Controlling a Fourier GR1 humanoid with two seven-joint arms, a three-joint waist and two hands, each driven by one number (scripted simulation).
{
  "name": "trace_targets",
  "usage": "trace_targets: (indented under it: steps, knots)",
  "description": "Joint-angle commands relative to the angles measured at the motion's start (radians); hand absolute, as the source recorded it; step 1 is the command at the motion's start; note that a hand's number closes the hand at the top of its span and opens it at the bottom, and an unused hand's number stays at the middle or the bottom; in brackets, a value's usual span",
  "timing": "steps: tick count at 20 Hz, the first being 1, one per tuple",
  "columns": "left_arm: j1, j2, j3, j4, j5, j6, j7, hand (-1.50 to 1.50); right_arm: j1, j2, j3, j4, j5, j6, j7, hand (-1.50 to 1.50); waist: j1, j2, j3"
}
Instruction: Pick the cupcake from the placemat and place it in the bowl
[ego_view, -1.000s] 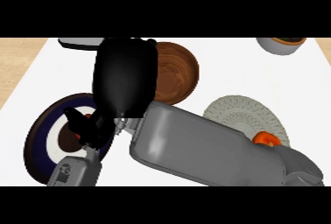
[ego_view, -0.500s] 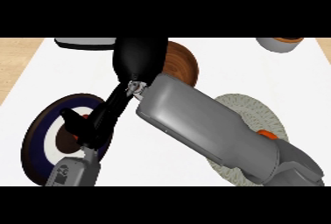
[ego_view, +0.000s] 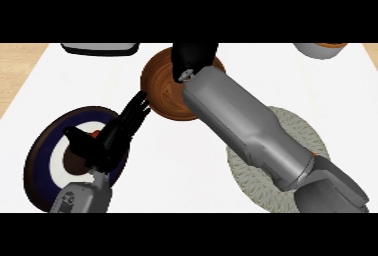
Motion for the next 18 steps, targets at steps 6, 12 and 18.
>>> trace_targets:
  steps: [6,12,18]
  knots:
    - [-0.021,-0.027,-0.023,0.021,-0.028,0.016,-0.006,0.0,0.058,0.005,-0.174,0.218,-0.096,-0.24,-0.081,-1.5,0.002,0.008,0.001]
    - [0.005,0.011,0.024,0.046,0.019,-0.043,-0.051,0.0,0.123,0.005,-0.228,0.136,-0.172,-0.48,-0.214,-1.5,-0.001,0.003,0.002]
    - [0.006,-0.025,-0.009,0.007,-0.01,0.011,-0.004,0.0,0.176,0.005,-0.259,-0.077,-0.206,-0.833,-0.379,-1.5,-0.013,-0.009,0.004]
